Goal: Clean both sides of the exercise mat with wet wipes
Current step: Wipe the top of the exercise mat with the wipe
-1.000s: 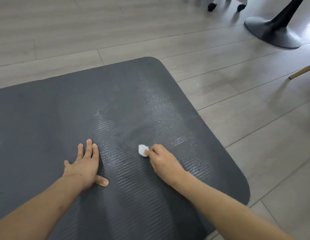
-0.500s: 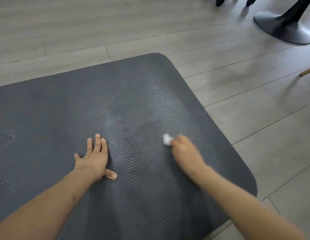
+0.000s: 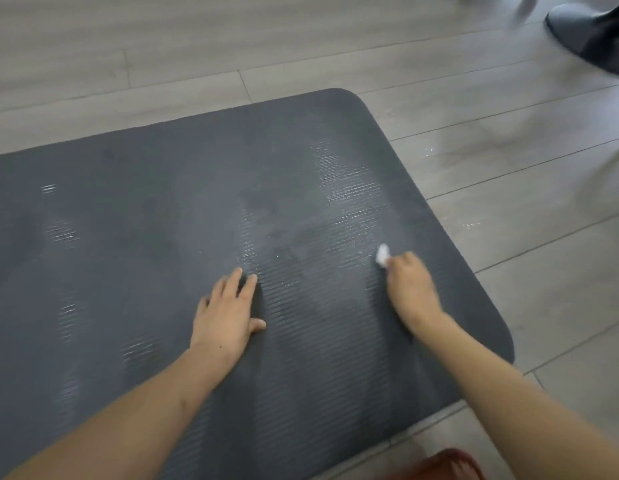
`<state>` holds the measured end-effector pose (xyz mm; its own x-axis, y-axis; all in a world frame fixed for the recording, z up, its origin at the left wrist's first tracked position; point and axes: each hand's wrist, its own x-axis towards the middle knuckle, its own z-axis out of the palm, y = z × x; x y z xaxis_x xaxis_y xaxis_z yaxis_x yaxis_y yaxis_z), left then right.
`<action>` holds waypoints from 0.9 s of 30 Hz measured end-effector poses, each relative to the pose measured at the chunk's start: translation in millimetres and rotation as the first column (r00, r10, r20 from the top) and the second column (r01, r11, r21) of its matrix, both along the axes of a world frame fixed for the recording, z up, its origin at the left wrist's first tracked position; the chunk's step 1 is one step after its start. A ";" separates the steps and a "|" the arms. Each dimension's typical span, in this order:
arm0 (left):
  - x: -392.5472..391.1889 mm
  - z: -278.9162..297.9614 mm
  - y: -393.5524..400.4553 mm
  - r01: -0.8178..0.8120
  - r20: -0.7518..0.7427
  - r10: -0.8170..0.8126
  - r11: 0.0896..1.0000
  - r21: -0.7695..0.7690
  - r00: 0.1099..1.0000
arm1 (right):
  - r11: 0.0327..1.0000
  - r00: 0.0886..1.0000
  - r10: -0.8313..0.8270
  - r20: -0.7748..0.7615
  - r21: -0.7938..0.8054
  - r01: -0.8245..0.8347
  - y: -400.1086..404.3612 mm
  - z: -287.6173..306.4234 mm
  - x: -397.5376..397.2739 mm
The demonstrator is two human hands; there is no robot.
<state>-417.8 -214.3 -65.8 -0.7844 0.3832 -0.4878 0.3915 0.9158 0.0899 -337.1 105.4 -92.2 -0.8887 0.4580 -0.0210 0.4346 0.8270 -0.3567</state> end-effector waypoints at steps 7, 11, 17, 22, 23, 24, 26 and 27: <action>44.8 -12.6 -3.7 -0.006 0.303 0.036 0.995 -0.102 0.952 | 0.987 0.994 0.052 -0.091 -0.149 -0.065 -125.6 -2.9 13.7; 44.4 -9.6 1.7 -0.031 0.281 0.066 0.991 -0.127 0.958 | 0.926 0.917 0.376 -0.134 0.023 -0.376 -95.3 -14.9 16.9; 43.5 -10.2 7.5 -0.017 0.273 0.065 0.984 -0.178 0.960 | 0.931 0.942 -0.333 -0.043 0.142 0.336 48.7 0.8 14.9; 43.4 -9.5 9.2 -0.018 0.287 0.073 0.981 -0.191 0.955 | 0.979 0.984 0.173 -0.039 -0.099 -0.176 -100.9 -9.5 29.9; 43.3 -9.3 9.4 -0.021 0.289 0.077 0.981 -0.193 0.954 | 0.943 0.947 0.319 -0.046 -0.086 -0.322 -117.0 -11.8 37.7; 43.2 -9.1 9.5 -0.024 0.291 0.081 0.980 -0.196 0.953 | 0.901 0.899 0.431 -0.074 -0.021 -0.433 -114.5 -15.3 41.4; 42.8 -9.6 10.2 -0.013 0.286 0.072 0.979 -0.202 0.955 | 0.904 0.899 0.428 -0.096 0.068 -0.423 -61.8 -24.2 34.9; 42.9 -10.2 10.1 -0.010 0.285 0.071 0.978 -0.208 0.956 | 0.944 0.941 0.325 -0.091 0.086 -0.317 -27.2 -23.3 27.6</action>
